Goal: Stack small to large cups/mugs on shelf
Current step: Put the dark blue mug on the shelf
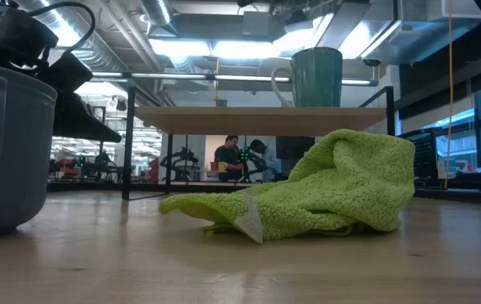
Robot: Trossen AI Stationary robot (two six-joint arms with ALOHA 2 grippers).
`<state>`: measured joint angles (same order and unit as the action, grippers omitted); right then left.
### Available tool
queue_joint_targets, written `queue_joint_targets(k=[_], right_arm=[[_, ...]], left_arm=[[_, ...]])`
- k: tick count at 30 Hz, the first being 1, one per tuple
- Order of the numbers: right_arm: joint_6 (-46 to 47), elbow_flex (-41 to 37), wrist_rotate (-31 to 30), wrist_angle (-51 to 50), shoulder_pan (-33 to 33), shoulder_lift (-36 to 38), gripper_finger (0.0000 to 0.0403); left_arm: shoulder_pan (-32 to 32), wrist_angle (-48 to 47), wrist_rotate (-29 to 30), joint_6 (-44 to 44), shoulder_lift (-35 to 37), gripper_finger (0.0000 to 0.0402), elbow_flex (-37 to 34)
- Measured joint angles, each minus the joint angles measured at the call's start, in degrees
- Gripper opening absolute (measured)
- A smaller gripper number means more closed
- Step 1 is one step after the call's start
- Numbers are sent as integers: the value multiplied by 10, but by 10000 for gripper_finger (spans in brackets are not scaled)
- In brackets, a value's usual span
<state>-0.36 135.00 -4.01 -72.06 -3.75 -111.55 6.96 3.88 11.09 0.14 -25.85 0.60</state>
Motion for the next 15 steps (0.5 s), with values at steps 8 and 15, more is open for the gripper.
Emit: queue_joint_targets(k=[8, 15], right_arm=[[19, 0, 10, -8, 11, 0, 142], [46, 0, -13, -7, 42, 0, 142]], left_arm=[[0, 0, 0, -55, 0, 14, 0], [0, 70, 2, -26, 0, 14, 0]])
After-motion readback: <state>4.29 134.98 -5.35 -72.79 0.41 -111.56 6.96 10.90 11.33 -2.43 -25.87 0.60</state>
